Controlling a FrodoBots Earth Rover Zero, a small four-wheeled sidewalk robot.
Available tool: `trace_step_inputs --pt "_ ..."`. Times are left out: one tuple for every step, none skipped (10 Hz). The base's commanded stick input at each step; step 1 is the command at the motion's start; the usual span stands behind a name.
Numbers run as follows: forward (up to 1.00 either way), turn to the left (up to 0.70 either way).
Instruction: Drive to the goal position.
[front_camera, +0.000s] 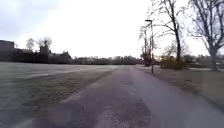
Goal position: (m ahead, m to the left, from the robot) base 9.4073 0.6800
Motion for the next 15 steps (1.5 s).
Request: trace_step_inputs --pt "0.0 0.0" --pt "0.0 0.0" --pt "0.0 0.0" --pt "0.0 0.0" --pt "0.2 0.0" --pt "0.55 0.0" --pt "0.7 0.0" --pt "0.7 0.0" --pt "0.7 0.0" --pt "0.7 0.0" --pt "0.7 0.0" --pt "0.7 0.0" --pt "0.73 0.0" --pt "0.84 0.0" --pt "0.85 0.0"
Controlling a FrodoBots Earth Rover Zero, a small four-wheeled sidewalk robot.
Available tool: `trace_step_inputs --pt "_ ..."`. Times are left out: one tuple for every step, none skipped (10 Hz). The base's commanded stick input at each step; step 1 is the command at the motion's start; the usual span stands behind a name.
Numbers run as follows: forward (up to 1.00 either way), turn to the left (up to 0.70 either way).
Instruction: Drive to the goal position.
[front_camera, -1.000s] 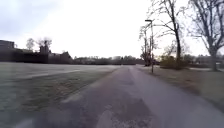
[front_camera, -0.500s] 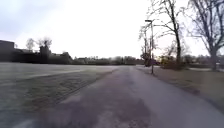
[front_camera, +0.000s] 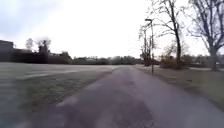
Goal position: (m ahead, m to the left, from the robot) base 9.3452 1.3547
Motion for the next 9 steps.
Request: trace_step_inputs --pt "0.85 0.0" --pt "0.85 0.0" --pt "0.85 0.0" --pt "0.93 0.0" --pt "1.0 0.0" --pt "1.0 0.0" --pt "1.0 0.0" --pt "1.0 0.0" --pt "1.0 0.0"
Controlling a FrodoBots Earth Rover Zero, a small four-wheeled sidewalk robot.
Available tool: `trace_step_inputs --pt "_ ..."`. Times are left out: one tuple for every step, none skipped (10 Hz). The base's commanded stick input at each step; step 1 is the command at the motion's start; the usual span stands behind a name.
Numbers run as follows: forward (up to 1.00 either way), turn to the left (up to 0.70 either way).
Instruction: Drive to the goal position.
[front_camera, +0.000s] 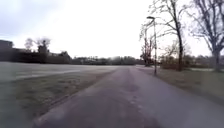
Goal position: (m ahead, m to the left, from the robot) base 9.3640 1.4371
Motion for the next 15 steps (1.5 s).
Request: trace_step_inputs --pt "1.0 0.0" --pt "1.0 -0.2" --pt "1.0 -0.4" --pt "1.0 -0.4" --pt "1.0 -0.4" --pt "1.0 -0.4" --pt "1.0 -0.21" --pt "1.0 0.0" --pt "1.0 0.0" --pt "1.0 0.0" --pt "1.0 0.0" --pt "1.0 0.0" --pt "1.0 0.0" --pt "1.0 0.0" --pt "1.0 0.0"
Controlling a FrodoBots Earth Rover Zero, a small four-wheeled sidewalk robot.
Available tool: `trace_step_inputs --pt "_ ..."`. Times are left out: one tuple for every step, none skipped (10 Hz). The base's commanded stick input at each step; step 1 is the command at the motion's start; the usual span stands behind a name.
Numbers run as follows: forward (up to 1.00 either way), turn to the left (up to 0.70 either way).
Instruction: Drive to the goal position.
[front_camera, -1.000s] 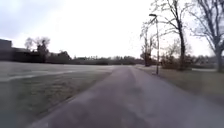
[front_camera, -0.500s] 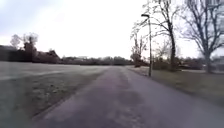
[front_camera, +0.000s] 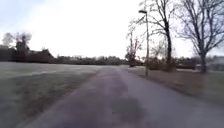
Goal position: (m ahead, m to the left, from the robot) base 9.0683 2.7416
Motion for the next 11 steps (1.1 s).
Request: trace_step_inputs --pt "1.0 0.0" --pt "1.0 0.0" --pt "1.0 0.0" --pt "1.0 0.0" --pt "1.0 0.0" --pt "1.0 0.0" --pt "1.0 0.0" --pt "1.0 0.0" --pt "1.0 0.0" --pt "1.0 0.0" --pt "1.0 0.0"
